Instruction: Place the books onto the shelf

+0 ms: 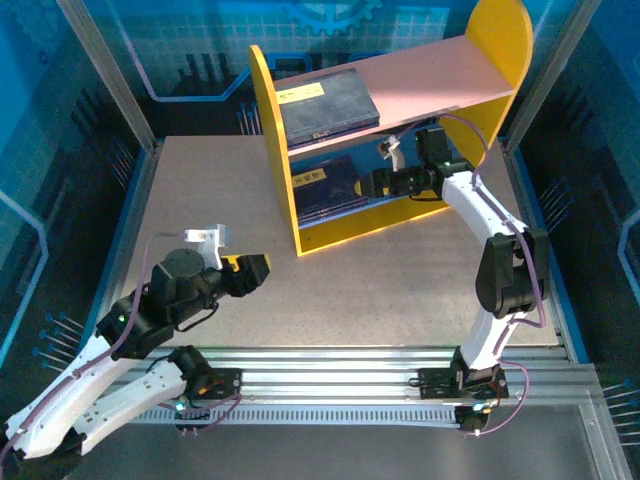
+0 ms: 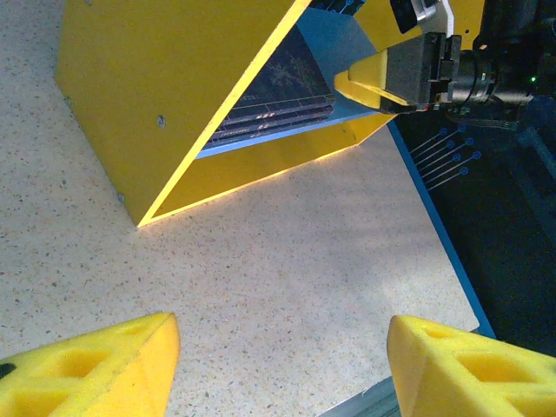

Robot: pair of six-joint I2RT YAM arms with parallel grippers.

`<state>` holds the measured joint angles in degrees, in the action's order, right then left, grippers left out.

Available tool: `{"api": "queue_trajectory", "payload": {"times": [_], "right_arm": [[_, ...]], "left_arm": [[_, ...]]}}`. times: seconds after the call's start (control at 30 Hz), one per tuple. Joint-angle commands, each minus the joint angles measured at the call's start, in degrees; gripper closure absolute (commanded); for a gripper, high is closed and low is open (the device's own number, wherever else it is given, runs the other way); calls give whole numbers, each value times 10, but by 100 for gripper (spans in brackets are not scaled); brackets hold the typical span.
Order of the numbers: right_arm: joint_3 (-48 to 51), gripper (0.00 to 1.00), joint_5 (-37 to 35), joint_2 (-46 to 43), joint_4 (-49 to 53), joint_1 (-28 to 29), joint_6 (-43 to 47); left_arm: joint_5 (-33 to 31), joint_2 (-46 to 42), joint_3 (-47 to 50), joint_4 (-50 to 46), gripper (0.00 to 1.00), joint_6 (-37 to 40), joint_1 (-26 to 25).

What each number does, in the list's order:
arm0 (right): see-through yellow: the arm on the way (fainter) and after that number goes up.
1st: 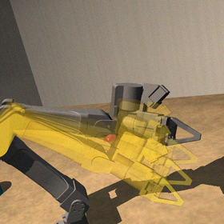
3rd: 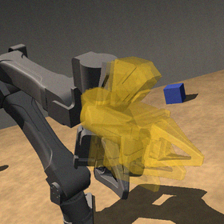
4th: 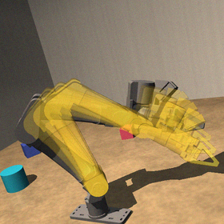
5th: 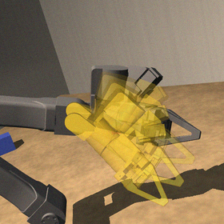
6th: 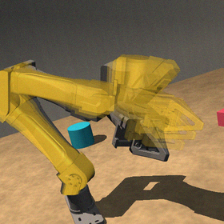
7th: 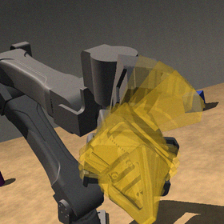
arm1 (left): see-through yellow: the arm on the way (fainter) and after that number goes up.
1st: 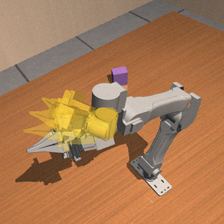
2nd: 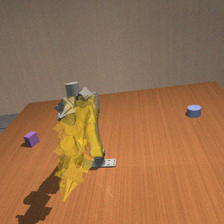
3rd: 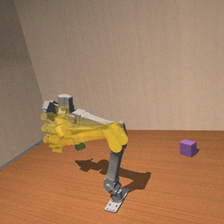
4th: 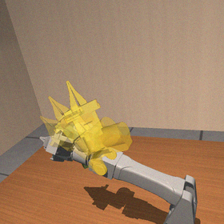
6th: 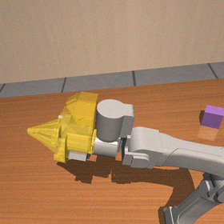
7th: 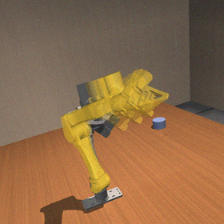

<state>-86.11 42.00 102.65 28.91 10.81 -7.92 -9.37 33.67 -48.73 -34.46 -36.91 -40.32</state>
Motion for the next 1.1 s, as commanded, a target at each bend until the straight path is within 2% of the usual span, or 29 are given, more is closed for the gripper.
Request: {"api": "queue_trajectory", "payload": {"times": [0.0,1.07], "right_arm": [[4,33,4,-12,1,-6,0],[14,33,12,-4,11,10,14]], "left_arm": [[3,-4,-17,-4,35,12,4],[2,-7,-16,-9,35,10,4]]}}
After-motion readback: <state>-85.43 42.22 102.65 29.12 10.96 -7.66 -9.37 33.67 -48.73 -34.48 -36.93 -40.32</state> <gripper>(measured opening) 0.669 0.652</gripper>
